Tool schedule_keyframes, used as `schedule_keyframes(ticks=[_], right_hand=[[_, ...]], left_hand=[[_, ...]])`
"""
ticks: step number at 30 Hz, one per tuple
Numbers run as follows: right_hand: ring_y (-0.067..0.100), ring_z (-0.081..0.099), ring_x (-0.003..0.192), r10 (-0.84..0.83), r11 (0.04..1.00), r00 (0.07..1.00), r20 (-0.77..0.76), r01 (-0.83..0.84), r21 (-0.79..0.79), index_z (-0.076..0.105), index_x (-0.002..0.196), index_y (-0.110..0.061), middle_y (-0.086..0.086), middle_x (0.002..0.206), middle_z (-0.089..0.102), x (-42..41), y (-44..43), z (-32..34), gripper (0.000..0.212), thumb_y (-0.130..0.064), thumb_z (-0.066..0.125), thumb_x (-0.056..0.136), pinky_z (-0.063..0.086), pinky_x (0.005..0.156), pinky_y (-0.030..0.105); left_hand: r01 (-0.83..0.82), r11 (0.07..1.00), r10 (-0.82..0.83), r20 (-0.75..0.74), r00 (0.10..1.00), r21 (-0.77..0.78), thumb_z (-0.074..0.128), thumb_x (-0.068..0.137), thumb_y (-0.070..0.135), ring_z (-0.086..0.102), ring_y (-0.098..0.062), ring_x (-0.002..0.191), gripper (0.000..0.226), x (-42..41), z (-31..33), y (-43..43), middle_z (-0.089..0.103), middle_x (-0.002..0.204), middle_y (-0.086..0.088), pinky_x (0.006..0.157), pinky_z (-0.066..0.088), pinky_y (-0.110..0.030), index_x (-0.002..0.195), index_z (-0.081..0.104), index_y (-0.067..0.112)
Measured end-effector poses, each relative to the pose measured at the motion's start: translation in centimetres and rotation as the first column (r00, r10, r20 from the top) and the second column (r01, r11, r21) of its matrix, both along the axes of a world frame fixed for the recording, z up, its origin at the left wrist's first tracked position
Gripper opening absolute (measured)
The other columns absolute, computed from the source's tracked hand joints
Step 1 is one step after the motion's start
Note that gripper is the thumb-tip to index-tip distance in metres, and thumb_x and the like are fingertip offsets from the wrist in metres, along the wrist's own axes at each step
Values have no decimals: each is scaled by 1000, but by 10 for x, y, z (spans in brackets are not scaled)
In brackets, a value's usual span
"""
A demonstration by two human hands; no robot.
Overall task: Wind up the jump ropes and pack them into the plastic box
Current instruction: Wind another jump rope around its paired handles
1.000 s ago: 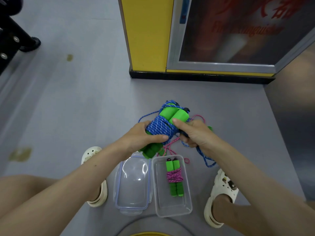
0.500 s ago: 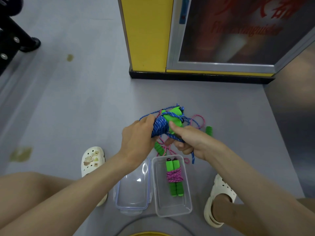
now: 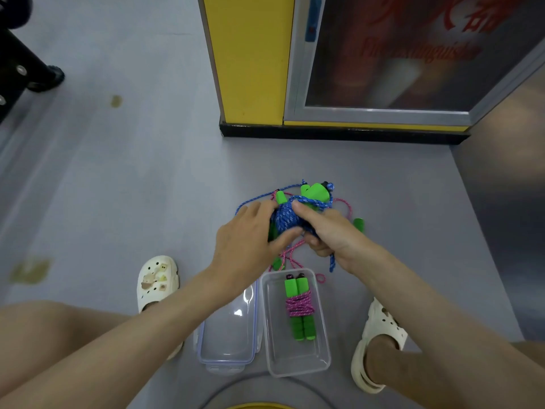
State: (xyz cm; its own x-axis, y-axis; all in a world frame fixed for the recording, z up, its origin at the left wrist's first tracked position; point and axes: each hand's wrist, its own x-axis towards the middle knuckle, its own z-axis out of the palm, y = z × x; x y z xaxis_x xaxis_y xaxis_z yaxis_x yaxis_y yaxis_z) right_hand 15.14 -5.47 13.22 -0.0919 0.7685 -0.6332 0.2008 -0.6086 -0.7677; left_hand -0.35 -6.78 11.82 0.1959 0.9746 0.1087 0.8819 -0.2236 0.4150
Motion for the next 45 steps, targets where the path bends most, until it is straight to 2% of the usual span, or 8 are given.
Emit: schedule_keyframes(ticks=[5,8,10,19,23,27,30,45], right_hand=[[7,18,41,200,978,975,-99,-193,76,51,72,-14,-2,48,34,7,-3,2,42,-51,42,91,15,39,17],[7,16,44,232,971,952,-198,-214,110,51,72,-14,0,52,32,6,-5,2,40,-51,43,85,14,41,18],[6,18,42,214,975,949,-233,-191,118,58,74,-15,1,53,37,5,-4,3,37,-48,45,86,15,41,17],[7,30,34,2,995,998,-57,3,99,56,69,-5,6,53,52,-1,-5,-7,33,-28,56,93,25,37,17],[4,37,31,-116,959,988,101,85,271,63,65,-3,8,51,56,-8,-10,-13,27,-16,65,88,30,36,13],[8,60,47,-246,880,918,311,77,468,72,75,-10,2,58,66,-14,-13,-21,10,-18,73,80,48,50,19],[-3,55,61,-294,798,860,418,-20,603,73,76,-9,-6,67,62,-17,-14,-16,5,-13,75,77,40,62,4],[0,51,65,25,746,921,388,-276,606,62,102,-12,-8,71,53,-2,-8,-9,23,-2,67,82,41,61,10]], left_hand=[[110,743,366,539,759,-660,57,81,57,65,-13,85,46,-18,15,23,67,101,0,73,52,-25,114,58,24],[353,515,438,594,675,-781,59,73,52,68,-17,87,55,-26,16,20,71,106,-7,69,55,-24,115,61,17],[451,480,484,656,580,-753,65,72,39,68,-23,87,52,-27,19,16,70,106,-11,64,55,-26,117,59,13],[177,710,442,628,640,-681,84,68,20,68,-13,86,55,-22,9,16,70,104,0,80,56,-27,117,58,21],[39,828,295,494,818,-560,87,63,31,64,-14,95,70,-20,0,17,66,108,3,86,54,-32,123,54,20],[-21,844,318,469,824,-536,87,62,33,64,-15,95,70,-13,-6,14,66,109,1,88,52,-36,122,55,19],[-30,842,329,467,821,-539,87,61,34,63,-15,93,67,-9,-6,15,66,107,2,86,53,-36,118,55,21],[23,836,294,481,826,-549,85,64,38,64,-13,90,64,-17,1,19,65,102,5,83,56,-36,118,53,21]])
